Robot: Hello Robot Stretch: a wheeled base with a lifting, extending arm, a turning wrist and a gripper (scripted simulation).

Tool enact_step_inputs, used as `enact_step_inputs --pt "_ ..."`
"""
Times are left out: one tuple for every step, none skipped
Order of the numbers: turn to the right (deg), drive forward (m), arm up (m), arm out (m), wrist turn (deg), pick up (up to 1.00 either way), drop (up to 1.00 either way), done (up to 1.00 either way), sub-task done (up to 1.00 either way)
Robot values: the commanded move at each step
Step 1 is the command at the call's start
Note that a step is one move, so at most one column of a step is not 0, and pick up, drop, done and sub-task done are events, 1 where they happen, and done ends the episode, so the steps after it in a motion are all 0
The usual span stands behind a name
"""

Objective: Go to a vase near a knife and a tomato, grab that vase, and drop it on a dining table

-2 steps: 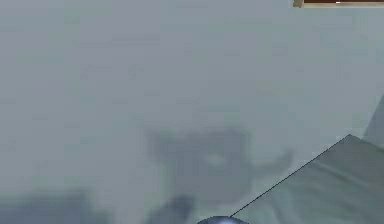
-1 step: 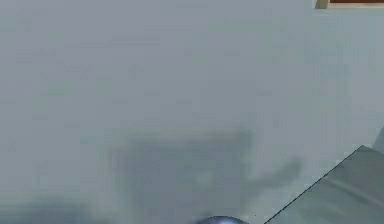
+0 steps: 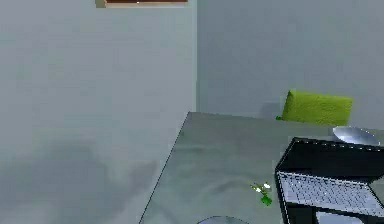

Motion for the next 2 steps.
enact_step_inputs --pt "45.0 0.0 0.0 0.0 0.0 0.0 0.0 0.0 0.0" --pt "45.0 0.0 0.0 0.0 0.0 0.0 0.0 0.0 0.0"
